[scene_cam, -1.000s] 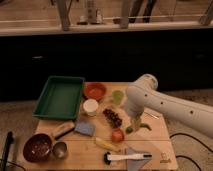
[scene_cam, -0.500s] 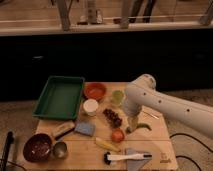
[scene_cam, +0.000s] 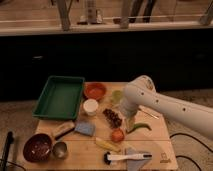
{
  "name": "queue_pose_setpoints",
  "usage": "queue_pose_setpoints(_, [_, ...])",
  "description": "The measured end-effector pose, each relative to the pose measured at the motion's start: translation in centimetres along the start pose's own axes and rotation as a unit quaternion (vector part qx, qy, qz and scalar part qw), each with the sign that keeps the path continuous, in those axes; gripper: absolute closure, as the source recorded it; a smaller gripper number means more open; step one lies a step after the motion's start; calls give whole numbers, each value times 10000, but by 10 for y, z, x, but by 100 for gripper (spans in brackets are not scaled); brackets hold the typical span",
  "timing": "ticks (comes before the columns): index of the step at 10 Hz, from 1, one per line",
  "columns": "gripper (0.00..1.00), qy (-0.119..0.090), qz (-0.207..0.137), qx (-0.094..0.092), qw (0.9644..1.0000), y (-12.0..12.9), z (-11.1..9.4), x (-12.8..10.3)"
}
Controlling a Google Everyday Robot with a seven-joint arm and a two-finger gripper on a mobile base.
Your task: Place apple in paper cup
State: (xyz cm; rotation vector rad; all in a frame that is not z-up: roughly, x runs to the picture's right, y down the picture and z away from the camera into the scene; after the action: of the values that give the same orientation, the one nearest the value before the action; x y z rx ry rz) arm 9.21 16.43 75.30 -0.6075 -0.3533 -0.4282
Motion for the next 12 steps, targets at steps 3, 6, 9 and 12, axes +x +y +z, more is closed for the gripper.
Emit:
queue_pose_setpoints(3, [20,-38,-135,-219,9997,15,8,-11])
queue_pose_setpoints(6, [20,-174,-236,-339,9990,27,22,-21])
queue_pose_setpoints(9, [20,-326,-328,-473,9978,37,37,-32])
queue_pose_setpoints(12, [20,-461,-371,-591,9965,46,51,-38])
